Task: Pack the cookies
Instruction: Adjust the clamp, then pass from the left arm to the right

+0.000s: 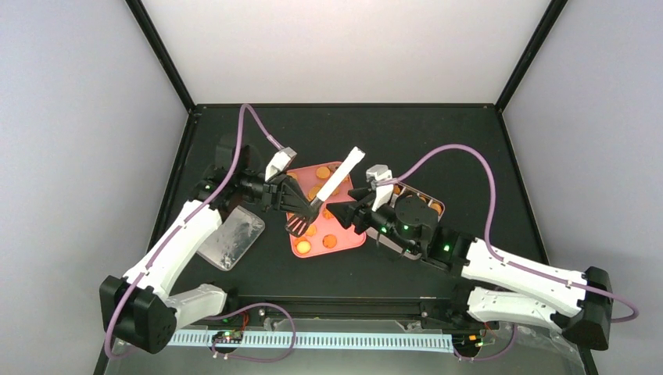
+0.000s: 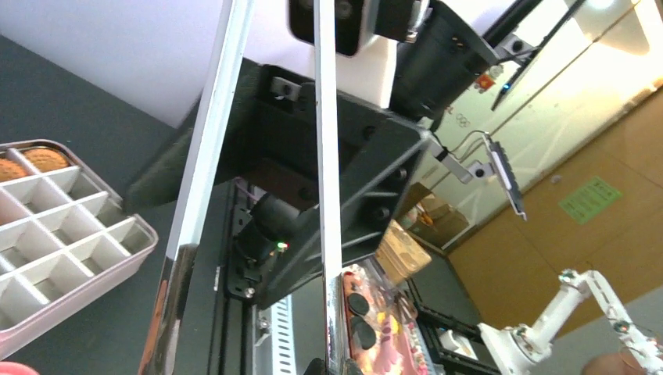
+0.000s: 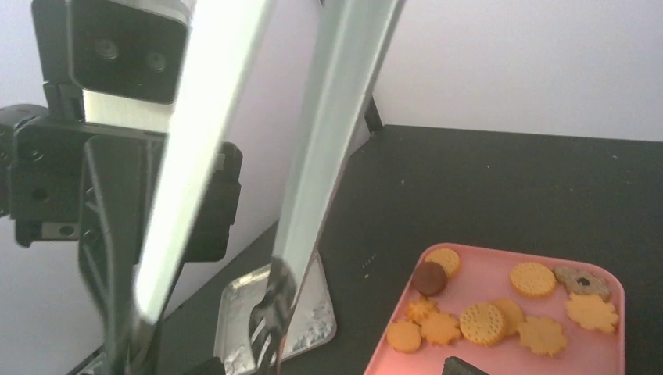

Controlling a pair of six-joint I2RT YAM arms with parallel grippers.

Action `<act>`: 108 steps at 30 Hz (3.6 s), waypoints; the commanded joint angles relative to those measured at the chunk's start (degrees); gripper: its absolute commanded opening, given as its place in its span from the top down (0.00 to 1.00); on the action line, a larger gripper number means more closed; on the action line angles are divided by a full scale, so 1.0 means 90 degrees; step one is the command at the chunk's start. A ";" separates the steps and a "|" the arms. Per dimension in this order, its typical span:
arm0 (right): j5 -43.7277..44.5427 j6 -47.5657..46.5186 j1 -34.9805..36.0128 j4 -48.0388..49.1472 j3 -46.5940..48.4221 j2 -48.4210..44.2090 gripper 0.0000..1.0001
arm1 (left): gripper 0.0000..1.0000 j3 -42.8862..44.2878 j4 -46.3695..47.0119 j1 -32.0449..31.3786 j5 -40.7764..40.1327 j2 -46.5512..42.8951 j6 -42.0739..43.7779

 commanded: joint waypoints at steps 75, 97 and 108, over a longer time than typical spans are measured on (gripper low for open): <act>-0.3357 0.0340 -0.0951 0.0740 0.0835 0.0206 0.12 | 0.98 0.0729 -0.0879 -0.0154 0.0010 -0.0787 0.1170; -0.4121 0.1266 -0.1438 0.1856 0.0795 0.0751 0.32 | 0.99 0.0690 -0.1222 -0.0096 -0.0072 -0.0867 0.1531; -0.4730 0.1020 -0.1442 0.1340 0.0924 0.0932 0.44 | 0.98 0.0627 -0.1231 0.0054 -0.0123 -0.0840 0.1622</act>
